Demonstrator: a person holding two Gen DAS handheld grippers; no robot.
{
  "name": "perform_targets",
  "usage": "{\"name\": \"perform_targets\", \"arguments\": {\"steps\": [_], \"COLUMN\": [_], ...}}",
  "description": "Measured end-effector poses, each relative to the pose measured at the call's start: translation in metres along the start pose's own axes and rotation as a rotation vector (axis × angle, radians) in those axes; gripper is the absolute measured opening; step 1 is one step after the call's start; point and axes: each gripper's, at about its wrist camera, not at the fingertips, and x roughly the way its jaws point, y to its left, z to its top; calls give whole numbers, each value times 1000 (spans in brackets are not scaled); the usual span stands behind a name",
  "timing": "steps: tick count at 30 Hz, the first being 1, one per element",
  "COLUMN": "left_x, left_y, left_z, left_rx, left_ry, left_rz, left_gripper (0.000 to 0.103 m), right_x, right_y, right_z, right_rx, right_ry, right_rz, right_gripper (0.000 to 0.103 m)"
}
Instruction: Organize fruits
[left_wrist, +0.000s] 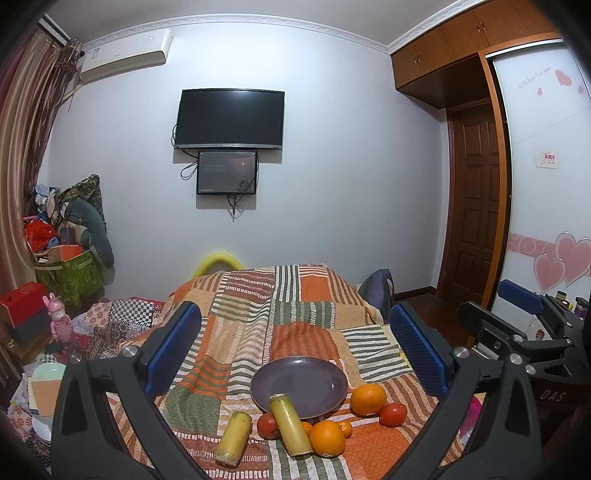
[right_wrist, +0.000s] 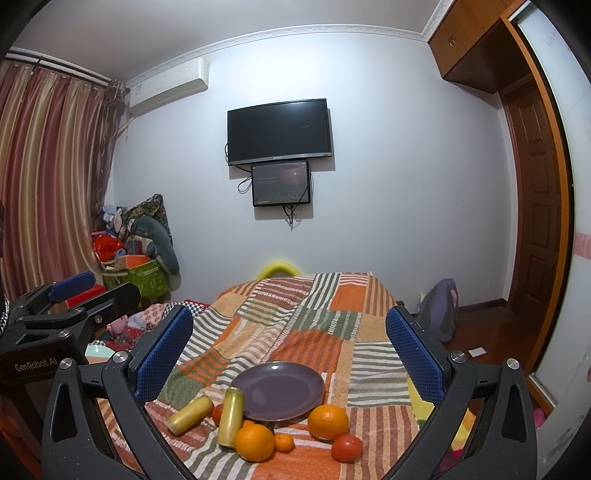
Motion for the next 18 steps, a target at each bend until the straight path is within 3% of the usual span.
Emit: {"name": "perform_targets", "arguments": {"steps": [10, 12, 18], "left_x": [8, 14, 42], "left_y": [2, 5, 19], "left_z": [-3, -4, -14], "left_rx": [7, 7, -5], "left_ry": [21, 35, 126], "left_rz": [-10, -10, -13], "left_gripper": [103, 103, 87], "right_x": [7, 10, 29], "right_y": [2, 0, -10], "right_z": [-3, -5, -17], "right_rx": [-20, -17, -3], "right_ry": [8, 18, 88], "right_rz": [-6, -2, 4], "right_gripper": [102, 98, 80]}}
